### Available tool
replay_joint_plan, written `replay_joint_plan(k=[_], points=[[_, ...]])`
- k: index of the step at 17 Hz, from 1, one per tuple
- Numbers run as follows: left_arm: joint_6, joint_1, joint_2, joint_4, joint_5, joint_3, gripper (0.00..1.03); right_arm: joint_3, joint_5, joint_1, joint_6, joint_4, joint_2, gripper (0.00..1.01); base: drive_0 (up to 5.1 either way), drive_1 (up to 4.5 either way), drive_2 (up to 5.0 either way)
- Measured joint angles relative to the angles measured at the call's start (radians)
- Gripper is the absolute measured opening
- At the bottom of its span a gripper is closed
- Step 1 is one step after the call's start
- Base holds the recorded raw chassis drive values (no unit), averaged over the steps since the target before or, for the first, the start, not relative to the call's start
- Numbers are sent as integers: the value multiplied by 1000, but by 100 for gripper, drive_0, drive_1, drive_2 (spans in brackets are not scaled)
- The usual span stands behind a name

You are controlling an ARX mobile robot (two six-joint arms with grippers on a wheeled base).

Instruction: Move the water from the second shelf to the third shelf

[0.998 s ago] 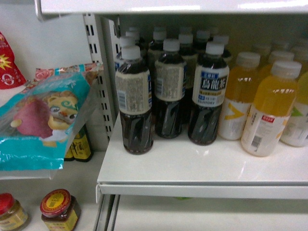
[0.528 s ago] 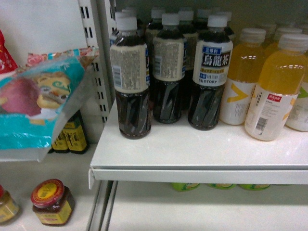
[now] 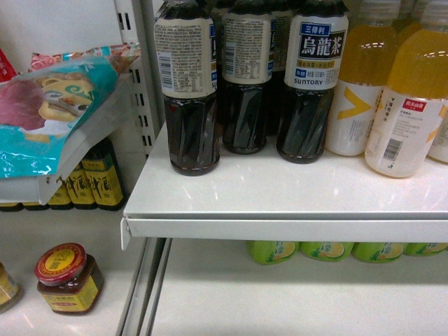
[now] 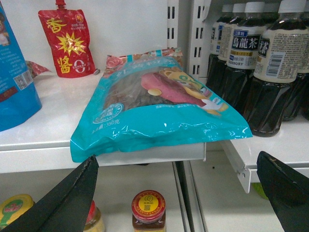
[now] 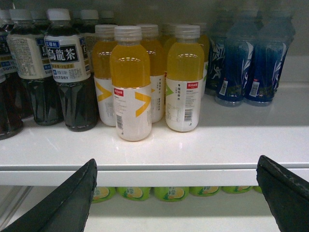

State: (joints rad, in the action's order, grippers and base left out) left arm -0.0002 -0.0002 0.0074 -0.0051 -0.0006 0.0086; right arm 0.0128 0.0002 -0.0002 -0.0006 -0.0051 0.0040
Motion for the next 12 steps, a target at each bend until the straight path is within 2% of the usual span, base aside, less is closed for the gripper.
replay_joint_plan(k=[12], points=[[0,0,0,0,0,0,98,0,0,0,0,0,0,98,0,0,0]])
